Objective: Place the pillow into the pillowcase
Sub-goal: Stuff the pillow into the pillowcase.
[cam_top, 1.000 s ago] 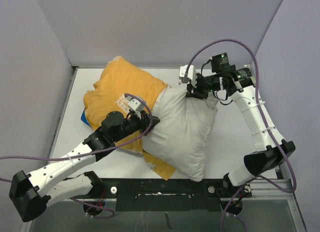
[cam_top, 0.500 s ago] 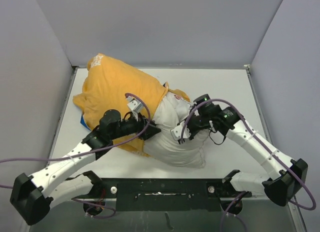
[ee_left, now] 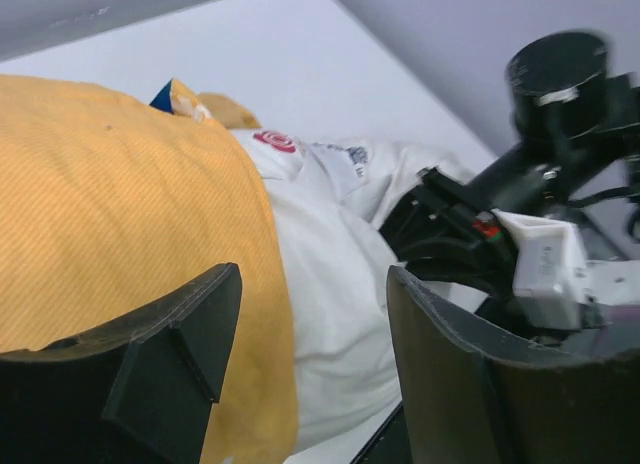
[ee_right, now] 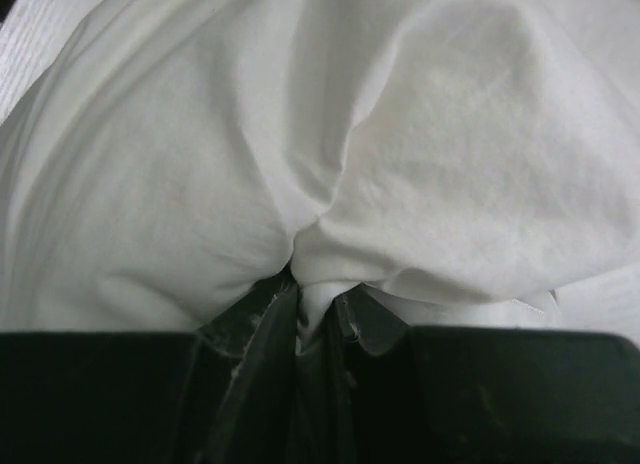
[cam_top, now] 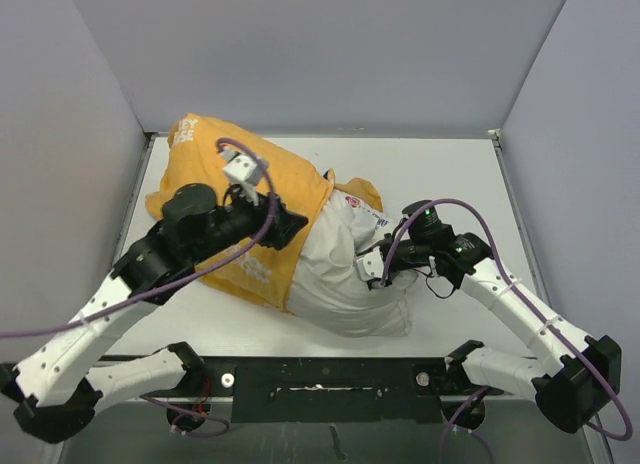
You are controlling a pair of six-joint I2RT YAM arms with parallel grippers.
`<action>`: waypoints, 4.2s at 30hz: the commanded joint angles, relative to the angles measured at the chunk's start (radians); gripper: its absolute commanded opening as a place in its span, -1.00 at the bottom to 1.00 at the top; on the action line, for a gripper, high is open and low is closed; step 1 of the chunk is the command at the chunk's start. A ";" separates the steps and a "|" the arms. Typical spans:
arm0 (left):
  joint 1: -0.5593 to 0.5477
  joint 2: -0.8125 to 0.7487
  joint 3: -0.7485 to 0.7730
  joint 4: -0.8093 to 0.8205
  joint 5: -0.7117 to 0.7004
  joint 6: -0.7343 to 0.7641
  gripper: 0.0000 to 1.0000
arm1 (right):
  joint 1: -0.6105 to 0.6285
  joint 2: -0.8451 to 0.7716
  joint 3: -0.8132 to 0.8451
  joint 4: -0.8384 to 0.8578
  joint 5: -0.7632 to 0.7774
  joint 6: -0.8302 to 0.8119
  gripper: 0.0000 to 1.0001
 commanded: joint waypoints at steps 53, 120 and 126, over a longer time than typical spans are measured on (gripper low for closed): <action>-0.077 0.840 0.464 0.031 -0.489 0.536 0.07 | -0.047 0.007 -0.082 -0.124 -0.268 0.097 -0.93; 0.006 0.442 0.049 0.873 0.156 -0.356 -1.00 | -0.343 0.191 0.149 -0.139 -0.272 0.213 0.69; -0.155 0.563 0.257 0.871 0.168 -0.354 -1.00 | -0.212 0.226 0.295 0.434 -0.348 0.885 -0.98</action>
